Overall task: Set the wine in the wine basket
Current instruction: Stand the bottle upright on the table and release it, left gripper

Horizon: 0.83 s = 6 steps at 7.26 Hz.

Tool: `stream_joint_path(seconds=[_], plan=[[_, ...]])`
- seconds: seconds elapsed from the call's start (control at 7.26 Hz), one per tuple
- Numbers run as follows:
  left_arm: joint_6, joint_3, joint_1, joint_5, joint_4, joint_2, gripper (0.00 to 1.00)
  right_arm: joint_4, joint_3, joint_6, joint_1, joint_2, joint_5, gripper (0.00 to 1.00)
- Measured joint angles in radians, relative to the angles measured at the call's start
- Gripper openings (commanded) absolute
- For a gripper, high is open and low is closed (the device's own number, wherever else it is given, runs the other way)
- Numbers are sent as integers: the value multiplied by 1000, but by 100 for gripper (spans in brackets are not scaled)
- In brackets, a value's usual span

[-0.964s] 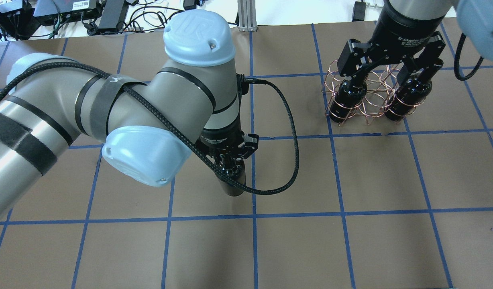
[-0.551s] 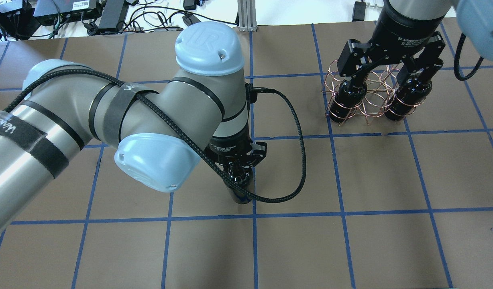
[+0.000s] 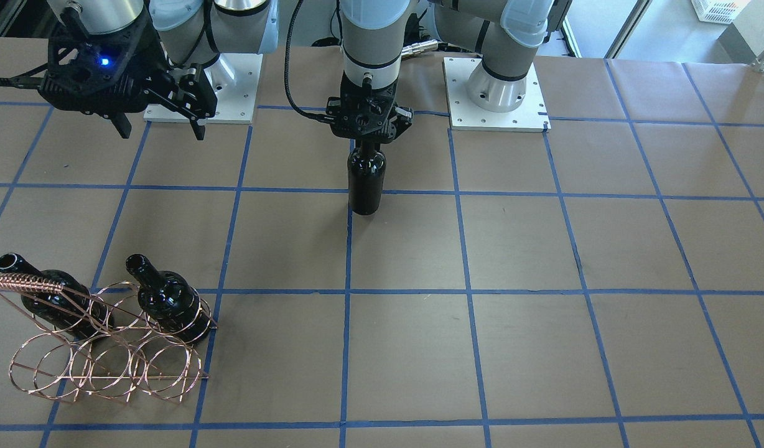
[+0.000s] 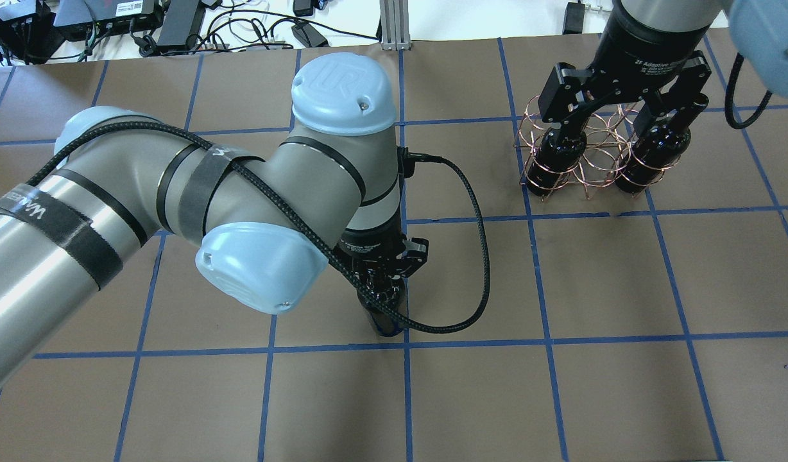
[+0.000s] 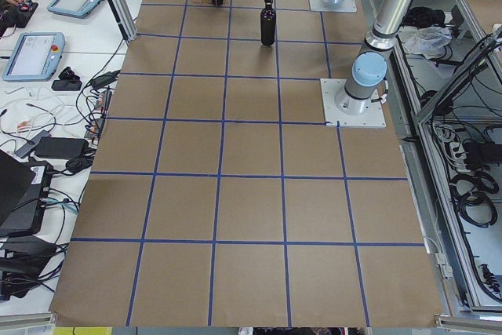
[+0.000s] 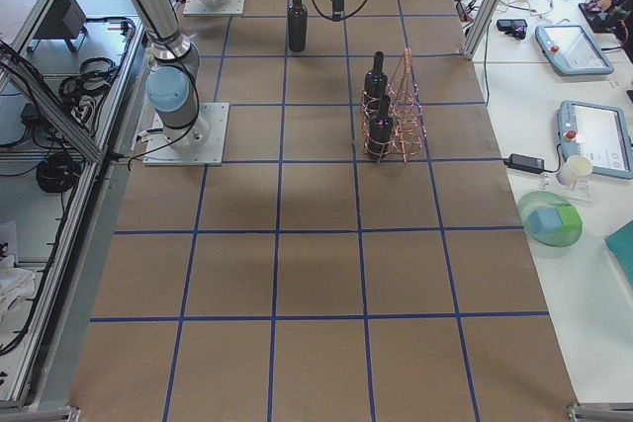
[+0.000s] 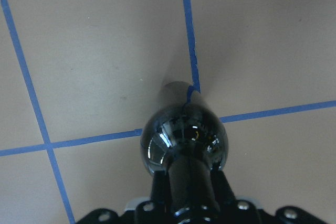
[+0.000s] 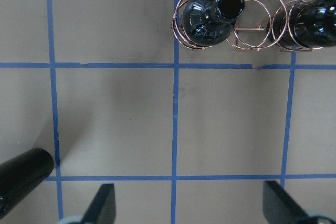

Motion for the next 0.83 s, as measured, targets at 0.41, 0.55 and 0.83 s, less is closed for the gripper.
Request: stream_joint_path(seconds=[0.41,0.55,0.83], plan=[[1,-4,0,-3,27,-14,0,0,0,0,0,0,0,100],[3,-5,1,0,28,-16,0,0,0,1,0,0,1,100],[7,-7,1,5,29,-17,0,0,0,1,0,0,1,100]])
